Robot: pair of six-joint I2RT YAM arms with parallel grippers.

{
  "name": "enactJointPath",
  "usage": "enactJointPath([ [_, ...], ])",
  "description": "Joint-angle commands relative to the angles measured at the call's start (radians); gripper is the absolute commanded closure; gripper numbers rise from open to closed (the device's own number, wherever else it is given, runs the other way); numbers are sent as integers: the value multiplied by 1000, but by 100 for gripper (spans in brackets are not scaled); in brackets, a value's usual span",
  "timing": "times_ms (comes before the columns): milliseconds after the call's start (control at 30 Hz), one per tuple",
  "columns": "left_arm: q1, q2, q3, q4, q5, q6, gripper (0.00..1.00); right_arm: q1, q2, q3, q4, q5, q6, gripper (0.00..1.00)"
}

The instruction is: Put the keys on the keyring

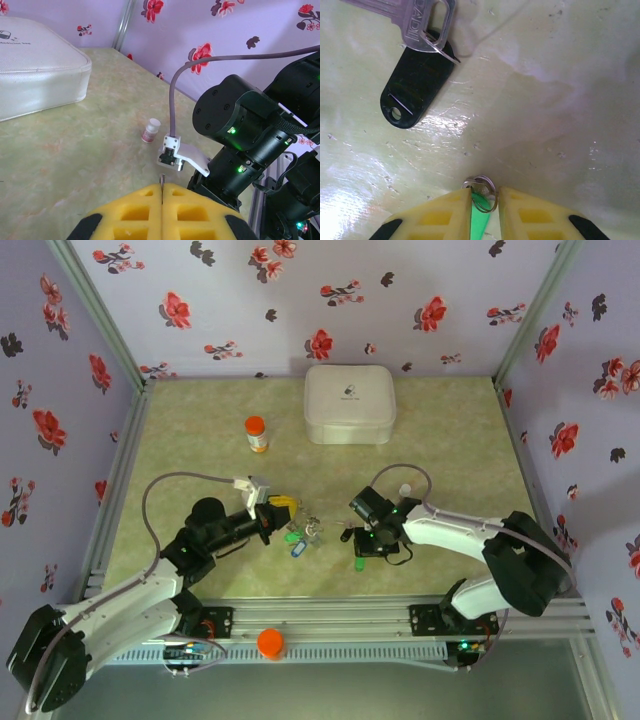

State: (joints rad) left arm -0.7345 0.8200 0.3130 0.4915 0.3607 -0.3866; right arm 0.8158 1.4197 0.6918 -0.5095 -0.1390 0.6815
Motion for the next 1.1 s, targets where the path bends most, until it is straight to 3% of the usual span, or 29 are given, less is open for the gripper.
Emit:
enactJointPath([
  [0,5,-14,8,24,18,19,100,-7,5,3,-1,-5,8,81],
  [467,5,-12,4,20,19,14,100,-6,15,23,-7,-5,-24,100],
  [600,5,-10,5,16,20,14,100,-7,-9,30,-24,-14,-55,100],
  [900,3,19,51,-93,20,-12,100,-4,-224,4,24,53,-223,100],
  [1067,-3,14,71,-123,40,-31,100,-6,-327,37,114,22,-435,100],
])
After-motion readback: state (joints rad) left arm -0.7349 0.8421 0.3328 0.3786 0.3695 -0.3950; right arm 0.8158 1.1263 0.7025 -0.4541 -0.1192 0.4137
